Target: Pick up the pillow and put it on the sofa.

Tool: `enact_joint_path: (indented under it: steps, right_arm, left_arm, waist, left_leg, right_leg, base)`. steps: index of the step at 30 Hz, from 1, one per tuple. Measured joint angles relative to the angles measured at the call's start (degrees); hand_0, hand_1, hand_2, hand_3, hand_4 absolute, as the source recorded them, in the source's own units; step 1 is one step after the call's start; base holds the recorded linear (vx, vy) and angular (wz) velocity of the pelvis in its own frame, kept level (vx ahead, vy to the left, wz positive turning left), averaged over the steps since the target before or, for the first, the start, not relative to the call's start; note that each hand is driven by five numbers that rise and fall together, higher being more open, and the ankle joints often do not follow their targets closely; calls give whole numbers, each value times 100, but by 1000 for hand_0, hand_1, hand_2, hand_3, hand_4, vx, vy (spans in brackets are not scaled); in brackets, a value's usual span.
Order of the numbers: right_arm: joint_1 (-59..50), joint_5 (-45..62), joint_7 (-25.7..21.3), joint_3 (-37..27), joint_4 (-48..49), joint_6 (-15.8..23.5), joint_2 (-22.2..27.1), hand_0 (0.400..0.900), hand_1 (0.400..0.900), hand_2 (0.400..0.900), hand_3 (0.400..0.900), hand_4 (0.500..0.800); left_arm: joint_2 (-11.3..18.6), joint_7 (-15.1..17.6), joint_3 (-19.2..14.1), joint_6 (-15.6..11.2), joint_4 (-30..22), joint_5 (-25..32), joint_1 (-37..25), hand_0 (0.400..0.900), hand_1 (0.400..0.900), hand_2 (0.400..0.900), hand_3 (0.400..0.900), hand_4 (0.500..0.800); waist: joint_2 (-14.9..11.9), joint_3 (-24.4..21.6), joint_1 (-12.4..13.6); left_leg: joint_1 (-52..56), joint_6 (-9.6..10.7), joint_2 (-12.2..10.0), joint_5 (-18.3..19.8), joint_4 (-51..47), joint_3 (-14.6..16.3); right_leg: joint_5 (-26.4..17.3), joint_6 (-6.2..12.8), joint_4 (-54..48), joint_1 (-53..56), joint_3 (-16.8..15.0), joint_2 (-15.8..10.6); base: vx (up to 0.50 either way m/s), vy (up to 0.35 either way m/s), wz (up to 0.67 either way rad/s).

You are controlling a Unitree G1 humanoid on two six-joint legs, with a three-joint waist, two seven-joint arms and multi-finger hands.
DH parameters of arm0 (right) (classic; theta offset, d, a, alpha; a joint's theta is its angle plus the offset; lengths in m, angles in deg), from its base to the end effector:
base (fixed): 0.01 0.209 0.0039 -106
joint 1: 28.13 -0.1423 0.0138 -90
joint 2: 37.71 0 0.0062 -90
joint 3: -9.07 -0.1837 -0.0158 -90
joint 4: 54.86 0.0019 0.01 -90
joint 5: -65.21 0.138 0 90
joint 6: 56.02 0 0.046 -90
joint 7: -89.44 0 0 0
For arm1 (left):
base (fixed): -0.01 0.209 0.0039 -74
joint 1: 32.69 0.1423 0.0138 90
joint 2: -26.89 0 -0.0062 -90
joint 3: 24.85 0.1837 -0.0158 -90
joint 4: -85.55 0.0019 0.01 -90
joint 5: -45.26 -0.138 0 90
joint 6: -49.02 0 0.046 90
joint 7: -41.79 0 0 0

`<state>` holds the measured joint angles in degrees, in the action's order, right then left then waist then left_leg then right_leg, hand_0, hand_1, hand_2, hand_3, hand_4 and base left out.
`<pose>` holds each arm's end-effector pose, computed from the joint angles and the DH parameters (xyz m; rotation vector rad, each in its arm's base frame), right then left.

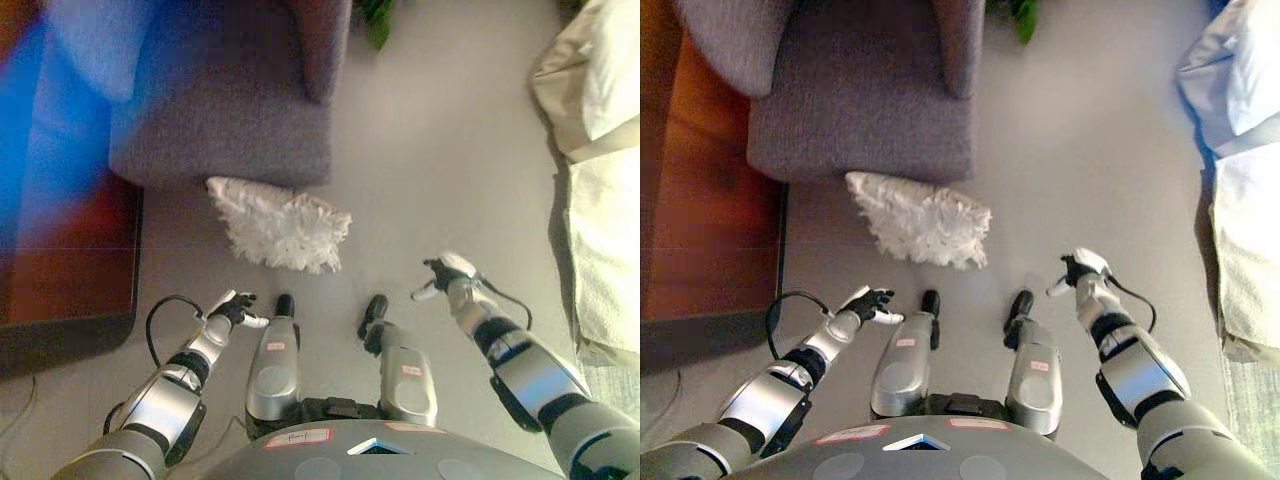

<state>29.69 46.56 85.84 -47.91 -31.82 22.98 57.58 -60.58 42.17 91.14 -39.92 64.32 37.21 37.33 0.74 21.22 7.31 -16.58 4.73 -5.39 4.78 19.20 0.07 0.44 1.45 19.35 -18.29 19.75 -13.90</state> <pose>0.2556 -0.2197 -0.0233 -1.1484 0.7679 0.1829 0.1935 0.2198 -0.0698 0.7558 0.8975 -0.2361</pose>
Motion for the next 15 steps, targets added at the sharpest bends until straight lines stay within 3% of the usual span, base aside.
enact_joint_path:
  steps: [4, 8, 15]
  right_arm:
    - [-732, 105, 131, 50, -34, -179, 71, 900, 900, 900, 900, 800]
    - [-1342, 101, 322, 100, -60, -282, 321, 900, 900, 900, 900, 800]
    - [-1922, 91, 440, 170, -121, -555, 475, 900, 900, 900, 900, 800]
  left_arm:
    - [237, 3, 82, 4, -5, 87, 16, 900, 900, 900, 900, 800]
    - [286, 6, 89, 13, -13, 447, 112, 900, 900, 900, 900, 800]
    - [350, -4, 80, -119, -208, 859, 646, 900, 900, 900, 900, 800]
  waist:
    - [72, 245, 243]
    - [319, 582, 549]
    - [383, 629, 748]
  left_leg:
    - [-470, -85, 196, 82, 482, -58]
    - [-759, -174, 320, 147, 781, -60]
    - [-1296, -278, 350, 328, 1336, -142]
  right_leg:
    - [41, 57, 313, -373, -25, -242]
    - [44, 65, 547, -609, -50, -395]
    - [120, 153, 871, -954, -41, -505]
  base:
    - [-68, 70, 1]
    - [-40, 66, 2]
    - [22, 30, 2]
